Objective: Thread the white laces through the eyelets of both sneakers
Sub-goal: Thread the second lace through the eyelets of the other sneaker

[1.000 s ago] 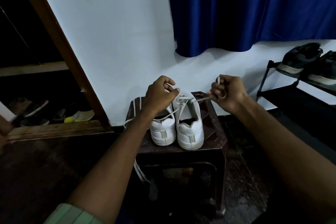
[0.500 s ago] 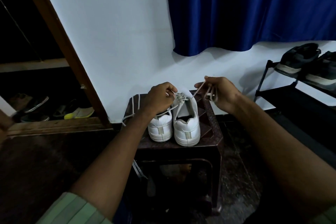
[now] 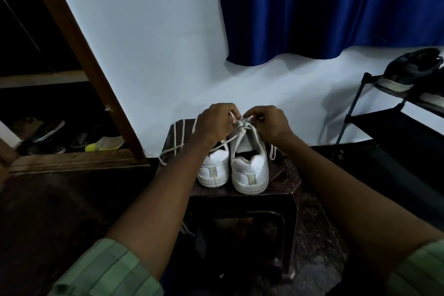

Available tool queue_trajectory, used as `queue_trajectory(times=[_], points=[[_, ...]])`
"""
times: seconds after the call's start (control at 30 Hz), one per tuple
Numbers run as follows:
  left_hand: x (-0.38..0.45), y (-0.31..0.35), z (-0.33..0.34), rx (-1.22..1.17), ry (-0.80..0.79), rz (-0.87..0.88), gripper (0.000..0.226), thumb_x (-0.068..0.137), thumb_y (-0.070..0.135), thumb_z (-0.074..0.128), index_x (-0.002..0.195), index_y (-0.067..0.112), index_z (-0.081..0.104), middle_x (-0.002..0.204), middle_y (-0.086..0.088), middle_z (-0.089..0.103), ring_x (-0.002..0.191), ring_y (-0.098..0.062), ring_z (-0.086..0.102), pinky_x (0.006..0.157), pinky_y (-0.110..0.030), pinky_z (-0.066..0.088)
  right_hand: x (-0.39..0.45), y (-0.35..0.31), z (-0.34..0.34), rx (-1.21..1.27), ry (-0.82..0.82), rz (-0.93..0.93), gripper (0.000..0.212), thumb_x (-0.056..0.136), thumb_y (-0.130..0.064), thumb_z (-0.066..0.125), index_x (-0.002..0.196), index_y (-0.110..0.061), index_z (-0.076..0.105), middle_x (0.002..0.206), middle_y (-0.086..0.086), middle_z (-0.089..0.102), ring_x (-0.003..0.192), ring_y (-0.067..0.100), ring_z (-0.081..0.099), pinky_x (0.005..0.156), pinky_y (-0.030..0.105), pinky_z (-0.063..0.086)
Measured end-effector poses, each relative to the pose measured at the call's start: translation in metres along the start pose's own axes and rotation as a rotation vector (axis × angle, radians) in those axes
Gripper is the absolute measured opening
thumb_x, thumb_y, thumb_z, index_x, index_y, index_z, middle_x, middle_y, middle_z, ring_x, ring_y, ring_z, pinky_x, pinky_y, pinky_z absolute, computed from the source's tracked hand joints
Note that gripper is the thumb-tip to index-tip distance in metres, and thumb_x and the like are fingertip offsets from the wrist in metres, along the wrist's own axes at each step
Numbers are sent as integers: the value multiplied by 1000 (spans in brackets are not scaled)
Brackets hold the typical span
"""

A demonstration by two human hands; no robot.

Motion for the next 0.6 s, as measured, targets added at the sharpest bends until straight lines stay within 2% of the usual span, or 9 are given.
queue_trajectory(times=[0.1, 0.2, 0.37, 0.6], points=[[8, -3, 4, 11, -28, 15, 19, 87, 15, 69, 88, 34, 73, 87, 12, 72, 86, -14, 66, 72, -32, 52, 5, 0, 0, -59, 13, -103, 26, 82, -9, 70, 92, -32, 79, 84, -7, 73, 78, 12, 64, 70, 27, 48], [12, -6, 6, 22, -46, 62, 22, 87, 12, 69, 86, 34, 71, 86, 13, 68, 86, -11, 63, 74, -34, 53, 6, 2, 0, -65, 12, -179, 20, 83, -13, 72, 93, -29, 80, 91, -4, 68, 79, 15, 61, 70, 31, 46], [8, 0, 7, 142, -8, 111, 13, 88, 22, 72, 91, 34, 67, 97, 9, 65, 91, -17, 63, 75, -31, 46, 1, -3, 10, -113, -4, -237, 12, 90, -14, 62, 90, -26, 63, 95, -7, 58, 80, 18, 58, 72, 39, 51], [6, 7, 14, 242, -37, 129, 11, 96, 22, 58, 104, 28, 64, 113, 2, 59, 100, -29, 65, 77, -34, 36, 2, -2, 14, -152, -15, -239, 17, 89, -10, 56, 94, -26, 53, 93, -9, 54, 78, 18, 55, 68, 34, 42]])
Point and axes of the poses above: each hand's wrist, its own x-axis towards the middle knuckle, its own z-axis out of the palm, y = z × x, the point moved 6 cm from there along x, towards the middle knuckle
